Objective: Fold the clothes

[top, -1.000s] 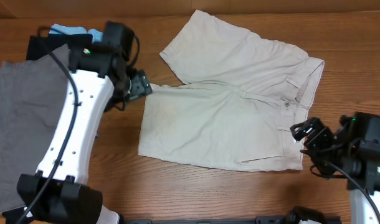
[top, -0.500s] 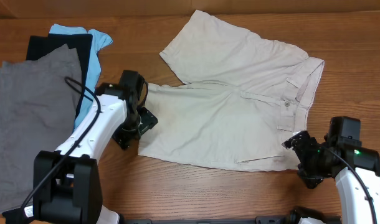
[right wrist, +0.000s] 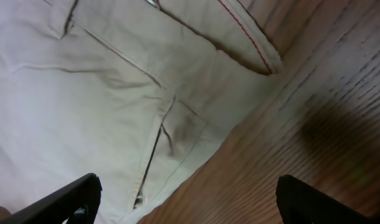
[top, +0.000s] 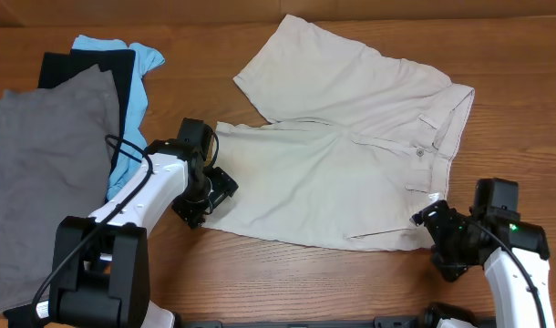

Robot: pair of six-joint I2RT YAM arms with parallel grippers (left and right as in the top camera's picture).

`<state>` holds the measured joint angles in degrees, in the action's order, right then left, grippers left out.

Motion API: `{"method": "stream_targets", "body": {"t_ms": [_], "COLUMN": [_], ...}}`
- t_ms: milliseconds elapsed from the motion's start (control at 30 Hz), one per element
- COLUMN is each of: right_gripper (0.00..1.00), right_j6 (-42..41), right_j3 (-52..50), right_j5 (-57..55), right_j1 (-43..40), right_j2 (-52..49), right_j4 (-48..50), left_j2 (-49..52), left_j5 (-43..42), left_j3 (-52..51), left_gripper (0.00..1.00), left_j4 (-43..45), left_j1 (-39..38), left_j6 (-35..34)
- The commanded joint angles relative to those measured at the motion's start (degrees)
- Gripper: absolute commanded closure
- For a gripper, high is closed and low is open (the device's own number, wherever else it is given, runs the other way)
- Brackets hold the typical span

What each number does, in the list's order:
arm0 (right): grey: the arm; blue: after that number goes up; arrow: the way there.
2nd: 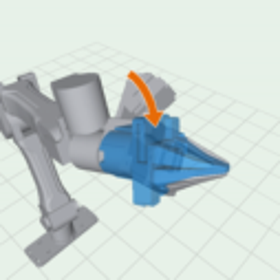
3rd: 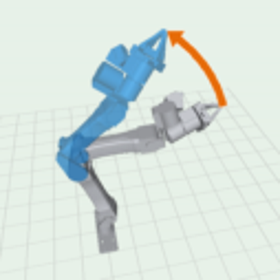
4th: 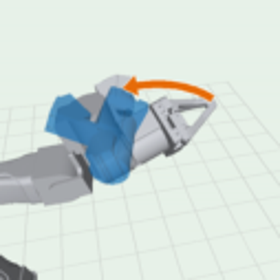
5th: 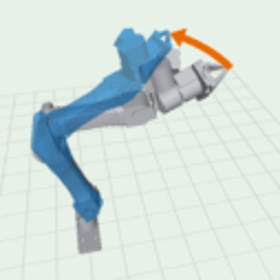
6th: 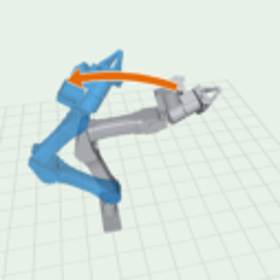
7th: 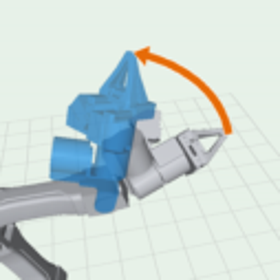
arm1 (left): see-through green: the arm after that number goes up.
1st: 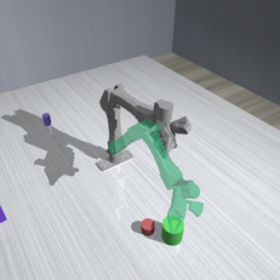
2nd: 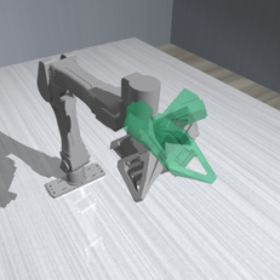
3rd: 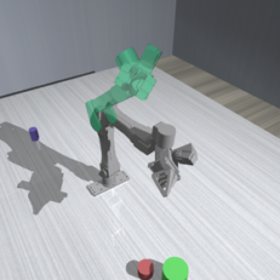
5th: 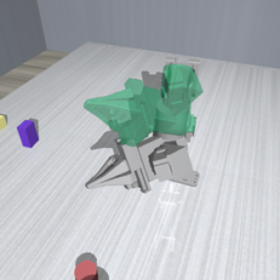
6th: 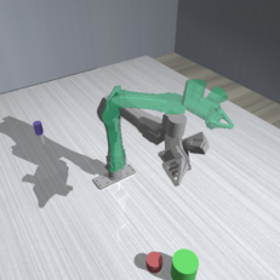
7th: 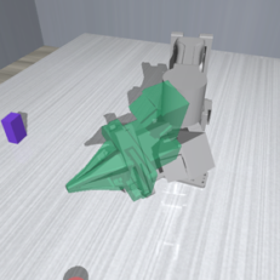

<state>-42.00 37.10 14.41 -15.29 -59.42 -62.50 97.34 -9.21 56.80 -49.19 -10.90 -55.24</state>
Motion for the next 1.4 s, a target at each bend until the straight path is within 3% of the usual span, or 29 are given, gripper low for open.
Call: {"method": "stream_targets", "body": {"t_ms": [0, 200, 300, 367, 467, 500, 533, 1067, 1367], "right_gripper": [0.07, 0.08, 0.11, 0.15, 0.20, 0.22, 0.24, 0.50, 0.88], "right_j6": [-0.26, -0.26, -0.28, -0.28, -1.14, -1.81, -2.03, -8.00, -7.98], "right_j3": [-1.01, -1.42, -1.42, -1.51, -2.34, -2.82, -3.58, -14.93, -16.15], "right_j5": [-0.85, -0.85, -0.85, -0.87, -0.92, -1.14, -1.31, -1.29, -3.30], "right_j1": [-0.11, -0.11, -0.09, -0.11, -0.09, -0.09, -0.11, -0.09, -0.09], "right_j2": [0.15, 0.13, 0.13, 0.13, 0.13, 0.13, 0.13, 0.13, -2.60], "right_j4": [0.61, 0.52, 0.55, 0.96, 2.05, 2.47, 3.45, 19.80, 23.76], "left_j2": [2.16, 7.96, 10.40, 11.43, 11.76, 11.74, 11.74, 11.74, 11.74], "left_j5": [0.46, -0.37, -0.46, -0.39, 0.24, 0.59, 0.63, 0.59, 0.85], "left_j3": [-0.44, -0.46, -0.46, -0.46, -0.46, -0.46, -0.46, -0.46, -0.44], "left_gripper": [0.19, 0.27, 0.36, 0.46, 0.76, 0.92, 0.96, 0.96, 0.96], "left_j4": [-0.20, -1.66, -3.50, -4.00, -3.93, -3.80, -3.43, -2.89, -1.16], "left_j1": [-0.09, -1.62, -1.90, -1.90, -1.88, -1.88, -1.88, -1.90, -1.86], "left_j6": [4.92, 7.06, 7.08, 7.08, 7.08, 7.06, 7.08, 9.22, 12.15]}}
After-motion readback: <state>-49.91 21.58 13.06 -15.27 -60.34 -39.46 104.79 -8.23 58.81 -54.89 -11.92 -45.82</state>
